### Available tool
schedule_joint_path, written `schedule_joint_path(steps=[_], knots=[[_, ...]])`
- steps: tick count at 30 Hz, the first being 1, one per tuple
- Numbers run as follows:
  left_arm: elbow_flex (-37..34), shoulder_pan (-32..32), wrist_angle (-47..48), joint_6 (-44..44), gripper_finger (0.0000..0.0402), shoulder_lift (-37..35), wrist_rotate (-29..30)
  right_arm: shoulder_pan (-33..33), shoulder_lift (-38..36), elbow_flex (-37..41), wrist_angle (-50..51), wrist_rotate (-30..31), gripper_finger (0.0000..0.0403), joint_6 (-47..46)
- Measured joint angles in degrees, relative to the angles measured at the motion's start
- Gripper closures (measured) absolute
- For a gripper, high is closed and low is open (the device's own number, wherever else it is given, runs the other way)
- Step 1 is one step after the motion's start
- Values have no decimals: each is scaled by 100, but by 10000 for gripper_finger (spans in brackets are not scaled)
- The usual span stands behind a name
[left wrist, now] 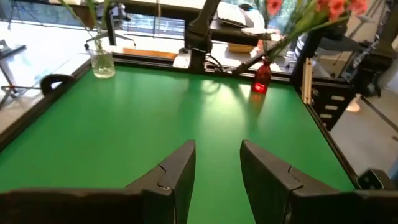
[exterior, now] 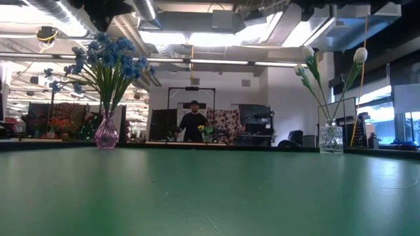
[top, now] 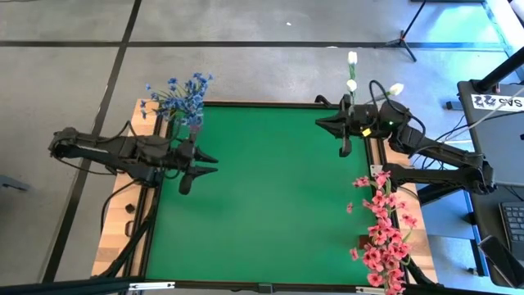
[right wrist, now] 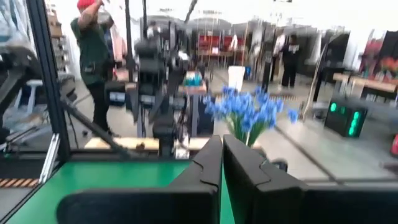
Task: Sort flowers into vase by color
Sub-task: Return to Home Position
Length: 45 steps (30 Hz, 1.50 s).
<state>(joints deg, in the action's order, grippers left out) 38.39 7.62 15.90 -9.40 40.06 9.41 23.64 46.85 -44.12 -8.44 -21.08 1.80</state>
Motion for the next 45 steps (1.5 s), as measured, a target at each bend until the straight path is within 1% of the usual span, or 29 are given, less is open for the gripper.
schedule_joint_path(steps=[2, 7, 12, 15, 17, 21, 25, 28, 31, 35, 37, 39, 40, 43, 45], knots=[[-184, 69, -70, -2, 278, -125, 12, 0, 0, 0, -199, 35, 386, 1], [-504, 190, -52, -5, 278, -379, 33, 0, 17, 72, -396, 372, 386, 19], [-779, 256, -64, 105, 278, -720, 19, 0, 15, 795, -1425, 672, 386, -294], [-986, 257, -47, 144, 278, -988, 5, 0, 15, 1258, -1798, 852, 386, -444], [-1091, 255, -66, 162, 278, -1152, -97, 0, 15, 1525, -1903, 852, 386, -483], [-1267, 257, -69, 475, 278, -1448, -467, -2, 14, 1936, -2219, 857, 386, -490], [-1455, 255, -352, 706, 278, -1577, -468, 0, 15, 2175, -2210, 958, 386, -496], [-1729, 255, -1044, 982, 278, -1586, -574, -2, 15, 2280, -2201, 947, 386, -503], [-2110, 255, -1850, 1164, 278, -1588, -706, -4, 15, 2357, -2204, 699, 386, -599], [-2476, 253, -2183, 1011, 278, -1586, -618, -4, 15, 2461, -2178, 546, 386, -668], [-2647, 253, -2435, 974, 278, -1581, -603, -2, 15, 2476, -2141, 705, 386, -1063], [-2780, 253, -2676, 951, 278, -1581, -626, 0, 15, 2476, -2056, 1030, 386, -1758], [-2830, 253, -2703, 883, 278, -1583, -637, 1, 15, 2476, -2034, 1190, 386, -1939], [-2993, 253, -2656, 392, 278, -1586, -638, 2, 13, 2474, -2038, 1635, 386, -2008], [-3062, 253, -2600, 101, 278, -1581, -636, 2, 13, 2474, -1948, 1661, 386, -2004]])
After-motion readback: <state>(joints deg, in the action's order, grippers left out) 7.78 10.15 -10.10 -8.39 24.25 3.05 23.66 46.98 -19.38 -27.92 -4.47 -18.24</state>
